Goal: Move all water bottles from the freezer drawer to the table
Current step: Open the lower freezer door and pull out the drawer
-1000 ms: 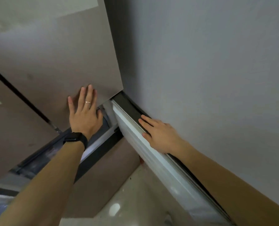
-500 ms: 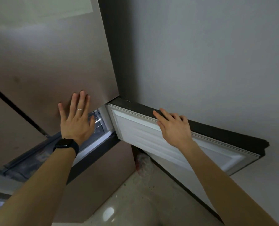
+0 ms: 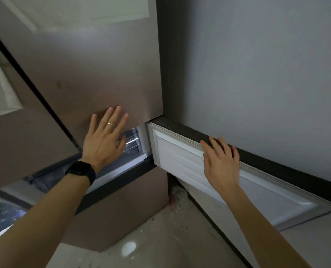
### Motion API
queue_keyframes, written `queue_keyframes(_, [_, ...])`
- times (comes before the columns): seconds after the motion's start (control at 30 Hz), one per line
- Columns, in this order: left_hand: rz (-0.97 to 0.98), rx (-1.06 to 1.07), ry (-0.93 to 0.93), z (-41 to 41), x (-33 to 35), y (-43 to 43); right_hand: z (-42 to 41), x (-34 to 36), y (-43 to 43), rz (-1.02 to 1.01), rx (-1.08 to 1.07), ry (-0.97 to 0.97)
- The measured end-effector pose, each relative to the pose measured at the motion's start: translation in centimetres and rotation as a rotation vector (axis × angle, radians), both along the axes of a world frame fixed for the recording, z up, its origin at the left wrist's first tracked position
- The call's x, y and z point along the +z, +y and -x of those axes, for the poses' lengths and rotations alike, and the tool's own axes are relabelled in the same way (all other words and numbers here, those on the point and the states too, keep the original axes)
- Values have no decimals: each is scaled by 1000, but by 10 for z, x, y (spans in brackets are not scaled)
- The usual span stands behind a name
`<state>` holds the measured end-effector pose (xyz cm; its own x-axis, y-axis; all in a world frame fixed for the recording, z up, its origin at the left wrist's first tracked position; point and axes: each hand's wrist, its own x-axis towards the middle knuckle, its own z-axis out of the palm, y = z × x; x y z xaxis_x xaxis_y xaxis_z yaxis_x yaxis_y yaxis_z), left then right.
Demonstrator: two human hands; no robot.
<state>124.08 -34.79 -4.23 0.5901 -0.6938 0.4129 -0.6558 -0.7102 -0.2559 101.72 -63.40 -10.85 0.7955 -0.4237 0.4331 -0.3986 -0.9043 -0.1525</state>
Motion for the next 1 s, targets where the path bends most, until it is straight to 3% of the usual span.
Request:
queue_keyframes(0.13, [-31, 0, -142, -1, 9, 53, -21, -16, 61, -168, 277, -138])
queue_keyframes(0.33, [-108, 107, -308, -10, 26, 141, -83, -46, 165, -946, 508, 97])
queue_keyframes(0.43, [-184, 85, -403, -20, 30, 171, -127, -48, 211, -1367, 460, 192])
queue_keyframes(0.6, [-231, -4, -526, -40, 29, 187, -195, -59, 267, -1690, 304, 195])
queue_keyframes(0.8, [-266, -56, -671, -56, 19, 192, -246, -88, 298, -2343, 14, 66])
queue_keyframes(1.0, [-266, -60, -682, -58, 18, 190, -279, -106, 307, -2551, 89, -63])
